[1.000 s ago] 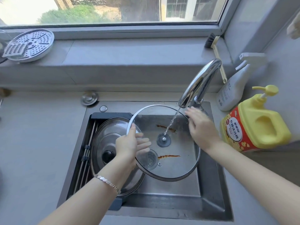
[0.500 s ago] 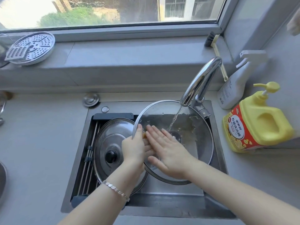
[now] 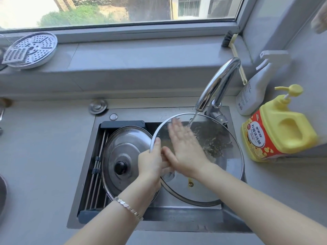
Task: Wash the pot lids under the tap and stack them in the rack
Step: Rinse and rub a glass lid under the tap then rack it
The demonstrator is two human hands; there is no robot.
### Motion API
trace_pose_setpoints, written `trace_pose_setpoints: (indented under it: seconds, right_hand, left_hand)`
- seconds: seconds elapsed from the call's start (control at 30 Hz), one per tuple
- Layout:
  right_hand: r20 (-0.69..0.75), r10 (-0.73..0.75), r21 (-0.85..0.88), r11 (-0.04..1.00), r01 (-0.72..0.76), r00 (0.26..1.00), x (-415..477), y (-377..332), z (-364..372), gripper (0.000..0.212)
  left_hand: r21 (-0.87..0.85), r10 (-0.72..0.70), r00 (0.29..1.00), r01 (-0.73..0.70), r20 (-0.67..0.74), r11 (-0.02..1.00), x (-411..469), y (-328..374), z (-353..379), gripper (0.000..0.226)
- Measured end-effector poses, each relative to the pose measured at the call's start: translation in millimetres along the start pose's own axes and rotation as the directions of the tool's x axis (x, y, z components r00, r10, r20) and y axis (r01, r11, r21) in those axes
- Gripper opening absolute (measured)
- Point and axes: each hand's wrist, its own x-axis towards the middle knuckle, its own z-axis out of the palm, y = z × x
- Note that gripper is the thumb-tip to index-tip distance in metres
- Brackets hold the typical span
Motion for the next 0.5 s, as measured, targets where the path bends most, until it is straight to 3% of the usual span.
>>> trace_pose_setpoints:
  seconds: [0.1,0.23,0.37,0.4,0.5]
  right_hand:
    - [0.096,-0.188,0.011,0.982,0.188,0.977,-6,-9,8,0.08]
    - [0.05,-0.028,-0.075,0.997,0.031,0.998,-1,13,-2,0.07]
    - [0.128,-0.235,0.024,0.972,0.234,0.963,-12,-6,10,0.067]
    - [0.13,-0.208,-0.009,0.978,0.21,0.97,-10,2,7,0.069]
    - [0.048,0.044,-0.107,0.993,-0.039,0.998,0,37,-1,0.077]
  left_hand:
    - [0.033,0.003,0.999,-0.002,-0.05,0.999,0,-1,-5,0.04]
    - [-0.018,-0.023,0.999,0.024,0.028,1.0,-3,-2,-6,0.045]
    - [0.058,0.013,1.0,-0.012,-0.026,0.998,-3,-5,-8,0.042]
    - [0.029,-0.002,1.0,0.002,-0.008,1.0,-4,-6,-8,0.043]
    - [-0.034,-0.007,1.0,0.008,0.011,0.999,-3,-4,-12,0.048]
